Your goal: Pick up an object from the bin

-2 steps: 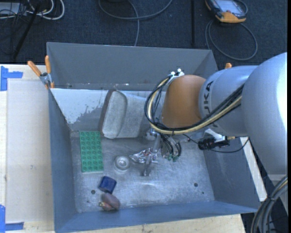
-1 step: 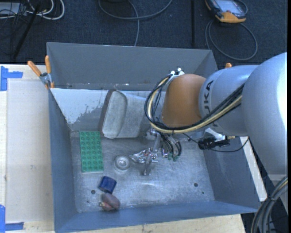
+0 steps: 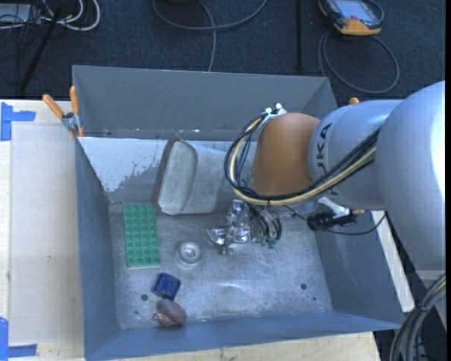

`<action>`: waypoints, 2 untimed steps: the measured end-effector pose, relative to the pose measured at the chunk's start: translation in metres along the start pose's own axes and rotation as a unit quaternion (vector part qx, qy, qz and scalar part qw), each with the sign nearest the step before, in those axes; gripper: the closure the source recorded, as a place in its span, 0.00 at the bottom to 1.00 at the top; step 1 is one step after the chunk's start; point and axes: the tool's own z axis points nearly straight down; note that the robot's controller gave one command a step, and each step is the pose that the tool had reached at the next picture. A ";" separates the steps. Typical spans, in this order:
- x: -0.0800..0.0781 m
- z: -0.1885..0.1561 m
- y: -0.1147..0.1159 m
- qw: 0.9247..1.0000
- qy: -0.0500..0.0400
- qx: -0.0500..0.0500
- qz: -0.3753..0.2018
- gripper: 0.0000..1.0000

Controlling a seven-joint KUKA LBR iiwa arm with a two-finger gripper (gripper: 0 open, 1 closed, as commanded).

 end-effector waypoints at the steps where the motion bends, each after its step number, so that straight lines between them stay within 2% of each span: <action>1: -0.001 -0.005 0.000 1.000 0.003 0.001 0.000 1.00; 2: -0.003 -0.077 0.000 1.000 0.000 0.000 -0.001 1.00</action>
Offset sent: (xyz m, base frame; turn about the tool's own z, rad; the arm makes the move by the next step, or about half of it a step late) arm 0.0000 0.0002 0.0053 0.0000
